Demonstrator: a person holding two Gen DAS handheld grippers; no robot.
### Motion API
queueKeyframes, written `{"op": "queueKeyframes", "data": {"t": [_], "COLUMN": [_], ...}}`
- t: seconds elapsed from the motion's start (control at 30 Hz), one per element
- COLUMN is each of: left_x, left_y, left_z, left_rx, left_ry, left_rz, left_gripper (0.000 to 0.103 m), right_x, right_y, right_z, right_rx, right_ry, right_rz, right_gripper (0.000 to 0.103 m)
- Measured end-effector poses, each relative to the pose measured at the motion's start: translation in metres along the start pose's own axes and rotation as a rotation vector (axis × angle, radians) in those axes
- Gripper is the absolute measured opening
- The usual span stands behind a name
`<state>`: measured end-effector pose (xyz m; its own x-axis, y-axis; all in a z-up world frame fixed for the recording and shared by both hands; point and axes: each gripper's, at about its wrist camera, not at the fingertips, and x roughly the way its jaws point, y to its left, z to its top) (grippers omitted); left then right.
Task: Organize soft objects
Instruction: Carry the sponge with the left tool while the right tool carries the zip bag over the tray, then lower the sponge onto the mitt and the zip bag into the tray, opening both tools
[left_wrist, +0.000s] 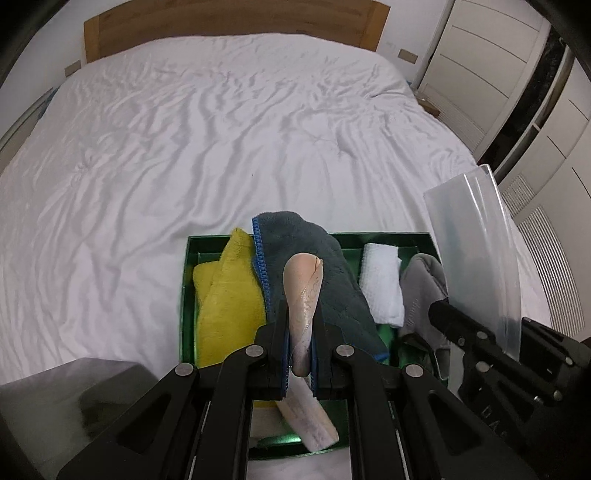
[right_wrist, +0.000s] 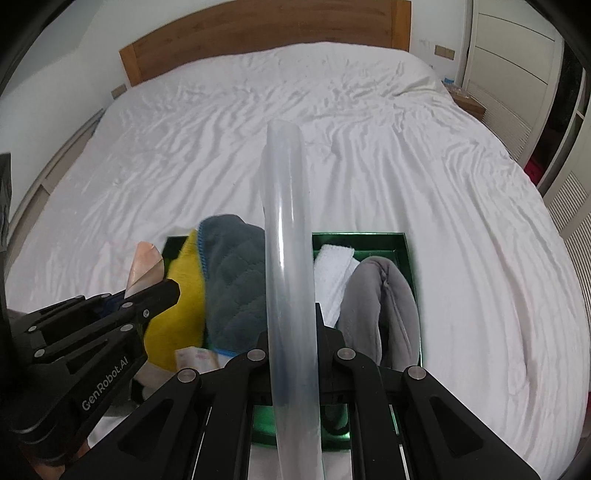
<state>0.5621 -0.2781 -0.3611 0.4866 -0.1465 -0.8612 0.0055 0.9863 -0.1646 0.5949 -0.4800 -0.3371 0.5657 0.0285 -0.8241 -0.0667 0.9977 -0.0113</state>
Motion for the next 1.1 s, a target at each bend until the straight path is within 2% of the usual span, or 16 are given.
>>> {"op": "queueKeyframes", "data": {"t": [0.33, 0.73, 0.8, 0.9, 0.93, 0.97, 1.1], "left_x": [0.024, 0.039, 0.040, 0.042, 0.042, 0.042, 0.047], "left_y": [-0.011, -0.014, -0.015, -0.016, -0.017, -0.017, -0.017], "left_z": [-0.001, -0.003, -0.002, -0.001, -0.001, -0.001, 0.002], "left_rx": [0.043, 0.072, 0.076, 0.080, 0.079, 0.079, 0.080], "left_ry": [0.030, 0.037, 0.040, 0.040, 0.042, 0.041, 0.041], "left_rz": [0.042, 0.075, 0.075, 0.080, 0.081, 0.078, 0.087], "left_gripper": [0.006, 0.007, 0.012, 0.030, 0.041, 0.045, 0.046], "right_x": [0.041, 0.054, 0.056, 0.058, 0.058, 0.058, 0.059], "right_y": [-0.008, -0.012, -0.013, -0.014, -0.014, -0.015, -0.018], "right_z": [0.006, 0.003, 0.004, 0.004, 0.004, 0.004, 0.005], "right_rx": [0.033, 0.036, 0.036, 0.040, 0.039, 0.040, 0.043], "right_ry": [0.040, 0.050, 0.053, 0.054, 0.054, 0.053, 0.053], "right_rz": [-0.013, -0.014, -0.019, -0.013, -0.016, -0.014, -0.013], "right_gripper": [0.007, 0.009, 0.010, 0.014, 0.014, 0.014, 0.020]}}
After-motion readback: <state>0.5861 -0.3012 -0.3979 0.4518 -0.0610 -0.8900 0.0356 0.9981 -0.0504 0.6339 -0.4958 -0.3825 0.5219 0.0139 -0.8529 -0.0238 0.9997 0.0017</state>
